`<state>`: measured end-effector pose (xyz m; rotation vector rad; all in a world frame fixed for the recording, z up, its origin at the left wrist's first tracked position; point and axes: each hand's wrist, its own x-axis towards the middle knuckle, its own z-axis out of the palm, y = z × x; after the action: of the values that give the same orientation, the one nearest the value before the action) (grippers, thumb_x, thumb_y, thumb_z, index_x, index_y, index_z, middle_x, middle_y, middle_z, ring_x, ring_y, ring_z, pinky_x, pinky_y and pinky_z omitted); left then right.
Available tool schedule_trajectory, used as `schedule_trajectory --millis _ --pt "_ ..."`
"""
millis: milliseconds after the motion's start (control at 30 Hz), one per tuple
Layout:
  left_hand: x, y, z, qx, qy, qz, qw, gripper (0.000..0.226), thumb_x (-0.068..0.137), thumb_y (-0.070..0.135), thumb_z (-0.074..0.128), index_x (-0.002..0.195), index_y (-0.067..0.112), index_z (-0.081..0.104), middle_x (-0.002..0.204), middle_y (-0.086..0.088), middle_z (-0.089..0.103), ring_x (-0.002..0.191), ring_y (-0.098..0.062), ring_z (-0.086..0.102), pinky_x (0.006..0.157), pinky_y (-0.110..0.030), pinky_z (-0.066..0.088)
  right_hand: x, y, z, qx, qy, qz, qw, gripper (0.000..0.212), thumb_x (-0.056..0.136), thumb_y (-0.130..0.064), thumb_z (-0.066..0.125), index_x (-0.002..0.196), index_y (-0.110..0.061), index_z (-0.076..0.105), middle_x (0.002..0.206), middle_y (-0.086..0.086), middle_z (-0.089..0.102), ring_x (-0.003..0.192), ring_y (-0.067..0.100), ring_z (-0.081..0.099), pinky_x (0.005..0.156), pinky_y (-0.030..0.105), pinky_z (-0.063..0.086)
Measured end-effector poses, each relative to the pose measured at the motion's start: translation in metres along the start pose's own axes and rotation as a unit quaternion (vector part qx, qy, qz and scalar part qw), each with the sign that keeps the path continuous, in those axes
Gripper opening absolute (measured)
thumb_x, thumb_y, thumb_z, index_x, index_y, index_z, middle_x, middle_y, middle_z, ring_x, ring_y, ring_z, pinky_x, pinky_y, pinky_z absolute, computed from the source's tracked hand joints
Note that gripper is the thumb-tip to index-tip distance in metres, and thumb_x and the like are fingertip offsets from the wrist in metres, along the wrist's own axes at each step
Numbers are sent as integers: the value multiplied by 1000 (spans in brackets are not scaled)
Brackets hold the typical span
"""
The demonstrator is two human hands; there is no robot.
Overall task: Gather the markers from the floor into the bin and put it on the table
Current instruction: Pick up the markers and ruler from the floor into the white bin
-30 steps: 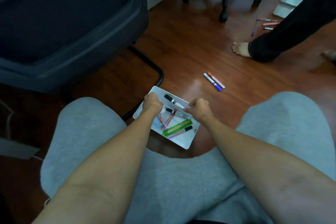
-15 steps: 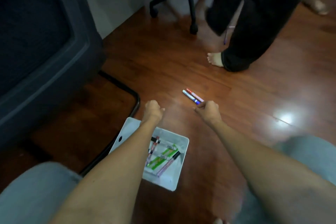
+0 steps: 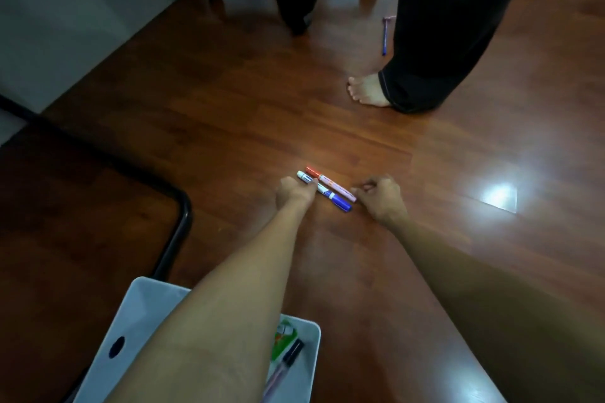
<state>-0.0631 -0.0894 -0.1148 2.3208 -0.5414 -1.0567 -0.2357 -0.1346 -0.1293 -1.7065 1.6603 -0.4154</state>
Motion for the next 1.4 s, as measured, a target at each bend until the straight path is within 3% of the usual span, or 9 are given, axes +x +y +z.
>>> schedule_trajectory --millis 100,300,467,633,733,867,967,1267,1400 --pt "3 10 18 23 28 18 999 43 81 41 73 107 7 74 118 -17 71 112 -33 67 89 -36 54 13 12 6 17 -9 -21 1000 22 79 -18 76 96 -5 74 90 10 66 68 11 56 59 0 40" --pt "4 9 30 63 38 45 996 34 84 31 65 104 5 73 115 -20 70 111 -36 66 86 -37 53 4 7 18 44 -55 -20 997 13 76 -28 78 81 -18 71 64 -7 61 54 3 50 55 13 43" --pt "-3 -5 23 105 37 74 991 36 89 34 65 105 2 70 115 -21 68 110 -38 65 86 -40 53 -3 2 28 10 -64 17 998 8 73 -20 76 77 -17 69 71 3 70 68 20 67 69 33 55" --pt "-22 -20 -2 123 -21 77 989 35 83 25 71 103 -4 67 113 -23 69 105 -37 67 84 -40 52 -25 0 20 -75 -131 137 979 52 61 -38 83 100 -5 72 100 16 73 94 28 70 71 28 53" --pt "-31 -36 -24 125 -24 60 990 35 84 30 68 95 -3 72 103 -25 72 96 -37 71 76 -39 54 -47 -10 15 -93 -143 146 974 53 61 -43 81 97 -4 74 101 15 74 96 28 70 69 29 49" --pt "-74 -17 -86 59 13 59 996 28 88 24 65 91 -2 76 97 -22 75 94 -33 71 75 -35 52 -84 -65 -13 -4 -104 165 981 29 66 -32 82 71 -5 73 79 15 72 77 24 65 63 32 47" --pt "-94 -5 -127 16 32 57 998 25 88 21 69 92 -2 76 99 -21 75 96 -32 72 78 -35 53 -113 -102 -26 25 -114 160 980 35 74 -25 79 51 -14 56 61 8 62 52 16 51 48 28 38" --pt "-151 -22 -226 -27 51 61 997 24 80 21 78 90 -1 76 97 -21 77 89 -32 75 84 -41 61 -207 -174 -42 63 -168 131 975 25 71 -14 80 83 6 71 59 7 60 28 3 47 34 18 38" --pt "-170 -55 -241 -27 49 44 997 23 81 20 77 90 -1 75 96 -18 75 89 -31 74 86 -41 60 -249 -184 -29 32 -205 124 970 20 74 -21 80 73 -8 65 79 8 62 55 13 53 43 19 39"
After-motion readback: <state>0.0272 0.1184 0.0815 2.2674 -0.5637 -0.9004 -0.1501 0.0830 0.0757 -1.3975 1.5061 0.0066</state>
